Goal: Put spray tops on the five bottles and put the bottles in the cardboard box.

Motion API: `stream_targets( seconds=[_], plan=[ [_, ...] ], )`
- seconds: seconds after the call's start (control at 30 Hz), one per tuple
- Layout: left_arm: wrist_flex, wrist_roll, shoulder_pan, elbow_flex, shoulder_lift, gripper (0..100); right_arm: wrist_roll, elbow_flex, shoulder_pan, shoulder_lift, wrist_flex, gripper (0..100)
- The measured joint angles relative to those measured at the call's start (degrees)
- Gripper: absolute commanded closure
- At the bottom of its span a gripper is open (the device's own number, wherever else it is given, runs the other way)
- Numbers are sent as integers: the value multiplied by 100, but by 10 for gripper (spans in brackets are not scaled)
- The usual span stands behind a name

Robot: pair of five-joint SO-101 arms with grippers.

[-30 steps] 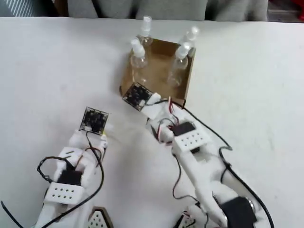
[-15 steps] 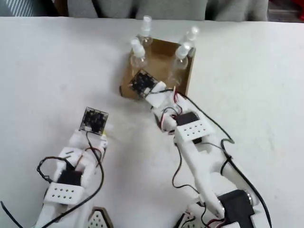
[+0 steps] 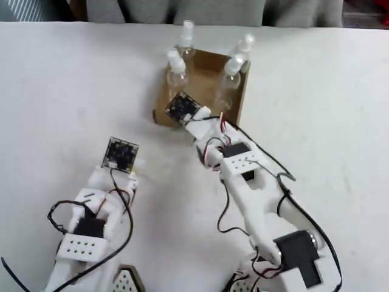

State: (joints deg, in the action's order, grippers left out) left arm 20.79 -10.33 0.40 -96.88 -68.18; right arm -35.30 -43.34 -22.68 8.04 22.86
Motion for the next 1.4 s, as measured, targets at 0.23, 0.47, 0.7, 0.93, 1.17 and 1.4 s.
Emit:
stream_targets(
  seconds=[0.23, 0.47, 0.7, 0.93, 1.17, 1.4],
  plan=[
    [0, 0, 0, 0, 0, 976, 9, 62, 9, -44, 132, 957],
    [0, 0, 0, 0, 0, 976, 0, 132, -360, 475, 1987, 957],
    [0, 0, 0, 0, 0, 976, -18, 88, -756, 2558, 3798, 952],
    [0, 0, 0, 0, 0, 976, -563, 97, -774, 3015, 3789, 820],
    [0, 0, 0, 0, 0, 976, -1723, 334, -923, 1873, 3754, 755],
    [0, 18, -44, 0, 0, 976, -1855, 642, -1574, 1231, 3974, 693]
  ],
)
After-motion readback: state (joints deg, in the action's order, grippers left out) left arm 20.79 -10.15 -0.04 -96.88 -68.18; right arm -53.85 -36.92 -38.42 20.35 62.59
